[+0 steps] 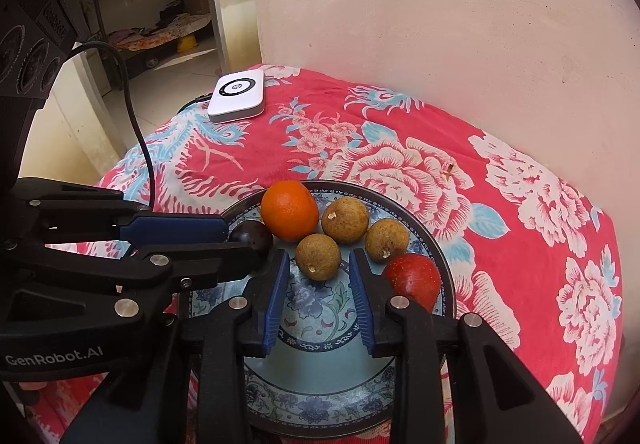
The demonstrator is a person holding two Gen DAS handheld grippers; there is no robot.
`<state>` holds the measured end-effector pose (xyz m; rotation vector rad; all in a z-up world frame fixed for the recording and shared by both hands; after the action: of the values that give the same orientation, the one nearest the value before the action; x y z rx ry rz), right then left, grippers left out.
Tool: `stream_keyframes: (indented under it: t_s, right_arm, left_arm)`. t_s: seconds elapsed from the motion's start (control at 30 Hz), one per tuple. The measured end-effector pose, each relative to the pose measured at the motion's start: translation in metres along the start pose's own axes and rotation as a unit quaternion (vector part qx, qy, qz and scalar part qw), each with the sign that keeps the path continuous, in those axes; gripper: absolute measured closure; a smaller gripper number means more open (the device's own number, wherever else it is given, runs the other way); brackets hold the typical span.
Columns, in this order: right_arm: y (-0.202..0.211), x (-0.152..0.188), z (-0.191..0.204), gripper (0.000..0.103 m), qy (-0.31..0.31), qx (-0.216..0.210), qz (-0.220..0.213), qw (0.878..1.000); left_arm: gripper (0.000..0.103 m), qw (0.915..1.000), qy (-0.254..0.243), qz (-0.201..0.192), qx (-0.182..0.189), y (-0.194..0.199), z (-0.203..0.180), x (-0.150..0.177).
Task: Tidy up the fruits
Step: 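Lower the dark plum and brown fruit onto the plate and open both tools, then withdraw both tools from the plate toward the remaining fruits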
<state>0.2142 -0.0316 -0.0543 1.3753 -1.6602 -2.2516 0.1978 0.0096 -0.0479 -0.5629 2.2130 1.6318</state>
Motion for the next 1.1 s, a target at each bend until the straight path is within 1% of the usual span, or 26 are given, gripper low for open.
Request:
stream_keyframes:
  t_s: [0.4,0.5,0.57,0.8,1.1]
  right_arm:
    - [0.020,0.011,-0.007,0.071,-0.021,0.008,-0.009,1.000]
    - [0.028,0.015,-0.008,0.071,-0.028,0.010,-0.013,0.999]
    - [0.034,0.017,-0.008,0.071,-0.033,0.010,-0.016,0.999]
    - [0.056,0.027,-0.007,0.071,-0.051,0.016,-0.025,0.998]
    - [0.085,0.043,-0.008,0.071,-0.078,0.024,-0.037,0.996]
  left_arm:
    - [0.080,1.0000,0.000,-0.006,0.003,0.016,-0.006,0.006]
    - [0.080,0.9999,-0.003,-0.012,-0.008,0.021,-0.005,0.008]
    - [0.079,0.9998,-0.005,-0.014,-0.014,0.024,-0.006,0.009]
    - [0.068,0.9997,-0.002,-0.016,-0.019,0.034,-0.009,0.015]
    - [0.066,0.9997,-0.005,-0.013,-0.019,0.043,-0.016,0.032]
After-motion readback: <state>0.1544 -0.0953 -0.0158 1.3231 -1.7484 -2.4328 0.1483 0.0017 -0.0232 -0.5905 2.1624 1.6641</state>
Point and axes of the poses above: each gripper's, at about its wrist camera, not at the fingertips, and y roughly against the way its jaws point, z to its left, x to its underside, the point moved 10 cm from there along -y, roughly the way its jaws point, and after that the axes turned 2 degrees about y, right-handed, at the moved point
